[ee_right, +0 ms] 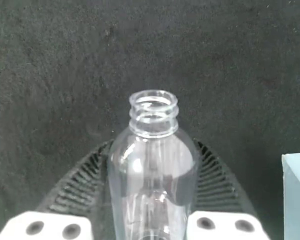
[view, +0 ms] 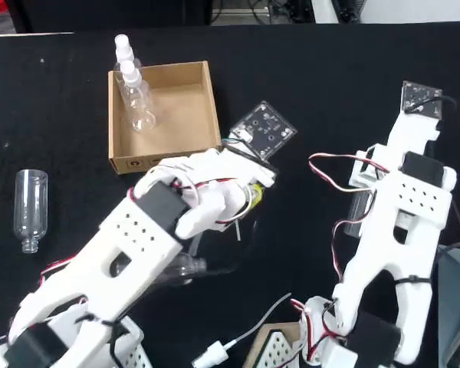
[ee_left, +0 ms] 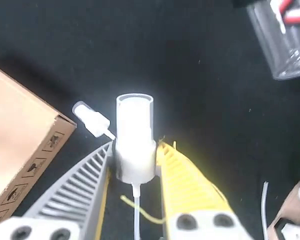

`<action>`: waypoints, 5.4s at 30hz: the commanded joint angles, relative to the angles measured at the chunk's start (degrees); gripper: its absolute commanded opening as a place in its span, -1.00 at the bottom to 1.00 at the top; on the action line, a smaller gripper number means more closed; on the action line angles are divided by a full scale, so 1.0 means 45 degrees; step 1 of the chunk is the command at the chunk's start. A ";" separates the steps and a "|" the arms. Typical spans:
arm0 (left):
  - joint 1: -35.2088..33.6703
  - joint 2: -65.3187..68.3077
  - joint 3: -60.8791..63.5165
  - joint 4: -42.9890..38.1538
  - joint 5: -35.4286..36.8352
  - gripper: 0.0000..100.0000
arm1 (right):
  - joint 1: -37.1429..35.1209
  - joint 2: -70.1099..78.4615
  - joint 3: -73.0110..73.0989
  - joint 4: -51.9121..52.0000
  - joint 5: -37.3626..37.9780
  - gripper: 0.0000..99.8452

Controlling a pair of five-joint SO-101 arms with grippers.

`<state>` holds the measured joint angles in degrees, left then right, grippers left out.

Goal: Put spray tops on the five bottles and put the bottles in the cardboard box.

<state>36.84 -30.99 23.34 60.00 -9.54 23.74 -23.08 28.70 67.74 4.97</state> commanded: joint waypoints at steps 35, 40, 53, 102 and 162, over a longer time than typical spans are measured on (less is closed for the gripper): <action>-0.2842 -0.4728 0.1983 -0.2247 0.2247 -0.94 | -0.1817 -0.4913 0.2921 -0.1250 0.0137 -0.76; -0.3389 -0.5861 0.3018 -0.2911 0.3087 -0.94 | -0.2598 -0.5011 0.2979 -0.1133 0.0078 -0.76; -0.3409 -0.7443 0.3937 -0.2989 0.3595 -0.94 | -0.2950 -0.7297 0.4269 -0.1485 0.0098 -0.76; -0.5460 -0.9221 0.4503 -0.2969 0.7678 -0.94 | -0.7189 -1.5092 1.1380 -0.5665 0.0137 -0.75; -0.6320 -0.9221 0.5832 -0.5509 1.1233 -0.94 | -1.0823 -1.5092 1.3822 -0.7326 0.3087 -0.76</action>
<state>5.54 -71.34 50.77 36.18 40.84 -23.74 -89.54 91.12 36.18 17.98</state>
